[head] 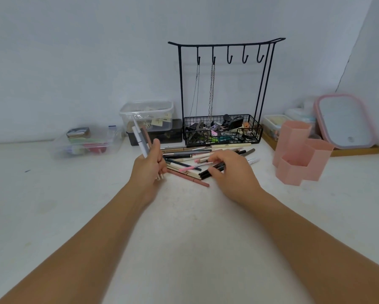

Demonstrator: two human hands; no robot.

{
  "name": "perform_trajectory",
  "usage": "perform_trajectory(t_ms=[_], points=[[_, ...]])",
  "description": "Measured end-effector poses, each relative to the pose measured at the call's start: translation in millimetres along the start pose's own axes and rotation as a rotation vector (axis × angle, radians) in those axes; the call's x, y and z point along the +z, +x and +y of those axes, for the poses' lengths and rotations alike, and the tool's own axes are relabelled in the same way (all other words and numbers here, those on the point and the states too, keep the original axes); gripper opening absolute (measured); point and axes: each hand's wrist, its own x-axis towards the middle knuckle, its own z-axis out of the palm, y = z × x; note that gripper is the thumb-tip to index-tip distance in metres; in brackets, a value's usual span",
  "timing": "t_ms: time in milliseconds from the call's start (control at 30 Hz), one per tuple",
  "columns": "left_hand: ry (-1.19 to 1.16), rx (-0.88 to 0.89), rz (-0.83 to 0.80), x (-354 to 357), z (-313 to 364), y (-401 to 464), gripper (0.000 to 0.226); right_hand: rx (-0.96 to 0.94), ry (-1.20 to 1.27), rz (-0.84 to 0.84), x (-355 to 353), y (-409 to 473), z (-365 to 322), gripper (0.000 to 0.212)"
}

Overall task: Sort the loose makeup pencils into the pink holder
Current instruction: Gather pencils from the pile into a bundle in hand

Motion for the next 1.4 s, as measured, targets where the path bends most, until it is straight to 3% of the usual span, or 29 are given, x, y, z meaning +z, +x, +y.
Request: perform_trajectory(t_ms=[167,467,667,833,967,1167,1400], points=[[0.076,-0.032,-0.053,13.5,-0.1,-9.7,0.046,-0.034,-0.122,-0.162,1.9,0.6,6.0,0.041],[0.214,-0.072,-0.035,14.4,-0.7,-6.0,0.045,-0.131,-0.39,-0.252,8.5,13.9,7.2,0.041],[0.333,0.0,0.069,18.1,-7.0,1.9,0.036,-0.149,-0.315,-0.268,5.3,27.2,12.1,0.023],[0.345,-0.007,0.056,16.8,-8.2,4.3,0.039,-0.158,-0.285,-0.266,2.6,27.0,15.8,0.014],[0.328,-0.014,0.054,15.3,-7.6,5.4,0.037,-0.142,-0.233,-0.257,2.4,25.5,16.0,0.013],[0.296,-0.032,0.051,15.6,-6.8,6.1,0.037,-0.144,-0.26,-0.28,5.9,29.0,17.2,0.029],[0.271,-0.049,0.039,15.0,-6.5,4.6,0.04,-0.195,-0.254,-0.248,6.5,29.0,18.2,0.008]])
